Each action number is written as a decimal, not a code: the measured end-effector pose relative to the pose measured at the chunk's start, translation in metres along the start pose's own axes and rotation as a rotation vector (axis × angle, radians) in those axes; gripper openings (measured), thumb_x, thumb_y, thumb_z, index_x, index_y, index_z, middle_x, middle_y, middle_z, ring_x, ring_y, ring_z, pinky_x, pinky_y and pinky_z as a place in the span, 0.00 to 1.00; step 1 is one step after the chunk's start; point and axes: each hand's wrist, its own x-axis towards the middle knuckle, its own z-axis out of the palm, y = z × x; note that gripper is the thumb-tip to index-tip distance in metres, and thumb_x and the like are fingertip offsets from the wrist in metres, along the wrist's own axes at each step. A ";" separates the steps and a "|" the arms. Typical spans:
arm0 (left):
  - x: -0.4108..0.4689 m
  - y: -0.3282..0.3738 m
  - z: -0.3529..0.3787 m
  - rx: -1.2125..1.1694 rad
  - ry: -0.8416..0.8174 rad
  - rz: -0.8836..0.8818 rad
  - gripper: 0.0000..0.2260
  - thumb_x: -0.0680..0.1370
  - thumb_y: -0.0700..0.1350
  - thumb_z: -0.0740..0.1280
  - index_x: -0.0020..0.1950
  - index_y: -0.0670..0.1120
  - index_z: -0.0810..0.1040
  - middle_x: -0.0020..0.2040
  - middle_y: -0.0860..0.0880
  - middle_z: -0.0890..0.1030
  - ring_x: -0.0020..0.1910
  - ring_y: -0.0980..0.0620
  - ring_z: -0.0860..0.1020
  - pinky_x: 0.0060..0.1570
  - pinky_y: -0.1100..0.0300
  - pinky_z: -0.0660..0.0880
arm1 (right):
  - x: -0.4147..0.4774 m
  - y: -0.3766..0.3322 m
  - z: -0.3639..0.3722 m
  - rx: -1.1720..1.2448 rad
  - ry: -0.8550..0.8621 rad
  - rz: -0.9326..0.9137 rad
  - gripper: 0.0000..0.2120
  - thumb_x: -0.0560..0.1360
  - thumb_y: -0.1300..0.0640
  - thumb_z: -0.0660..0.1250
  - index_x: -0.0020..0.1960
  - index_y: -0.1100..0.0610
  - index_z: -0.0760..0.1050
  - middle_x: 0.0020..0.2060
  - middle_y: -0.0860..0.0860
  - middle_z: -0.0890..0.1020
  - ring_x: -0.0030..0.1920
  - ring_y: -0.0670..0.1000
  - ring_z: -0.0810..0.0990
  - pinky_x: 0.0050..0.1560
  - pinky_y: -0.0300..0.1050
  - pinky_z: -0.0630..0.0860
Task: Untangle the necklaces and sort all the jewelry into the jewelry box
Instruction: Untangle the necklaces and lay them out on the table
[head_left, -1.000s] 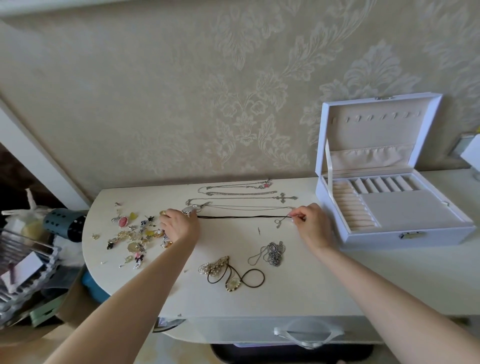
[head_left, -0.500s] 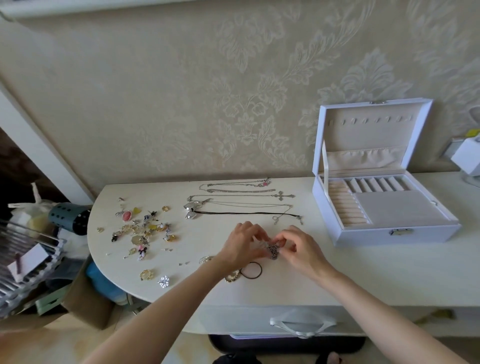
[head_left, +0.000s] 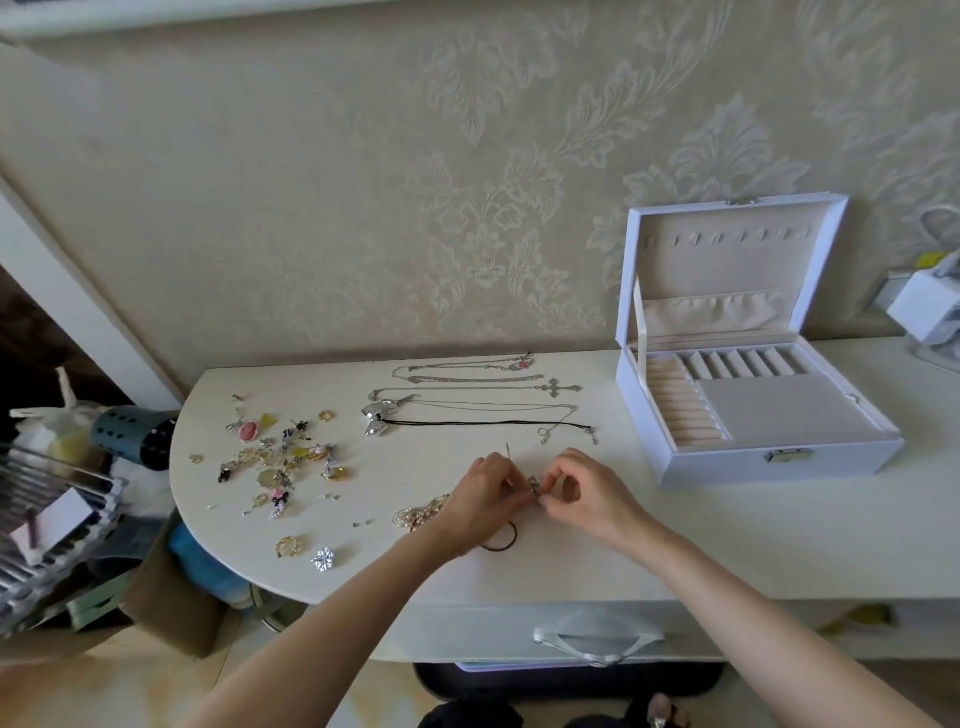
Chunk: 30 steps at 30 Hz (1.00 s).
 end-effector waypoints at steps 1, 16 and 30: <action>-0.001 0.003 -0.002 -0.115 0.006 -0.030 0.03 0.76 0.42 0.68 0.46 0.43 0.75 0.46 0.46 0.78 0.46 0.49 0.75 0.45 0.60 0.72 | 0.002 -0.003 -0.002 0.143 0.020 0.035 0.06 0.70 0.62 0.70 0.39 0.54 0.74 0.35 0.44 0.75 0.31 0.40 0.71 0.36 0.34 0.69; 0.010 0.026 -0.029 -0.804 0.064 -0.170 0.04 0.80 0.41 0.61 0.47 0.42 0.71 0.38 0.44 0.81 0.35 0.49 0.80 0.40 0.58 0.78 | 0.023 -0.030 -0.027 0.953 -0.001 0.212 0.06 0.76 0.67 0.63 0.48 0.58 0.76 0.37 0.56 0.78 0.36 0.53 0.78 0.41 0.45 0.76; 0.011 0.018 -0.028 -0.647 0.031 -0.205 0.10 0.76 0.32 0.64 0.56 0.39 0.73 0.48 0.44 0.79 0.31 0.54 0.77 0.37 0.60 0.76 | 0.019 -0.027 -0.036 1.046 -0.103 0.130 0.20 0.72 0.77 0.58 0.58 0.60 0.74 0.49 0.57 0.81 0.34 0.50 0.78 0.32 0.39 0.71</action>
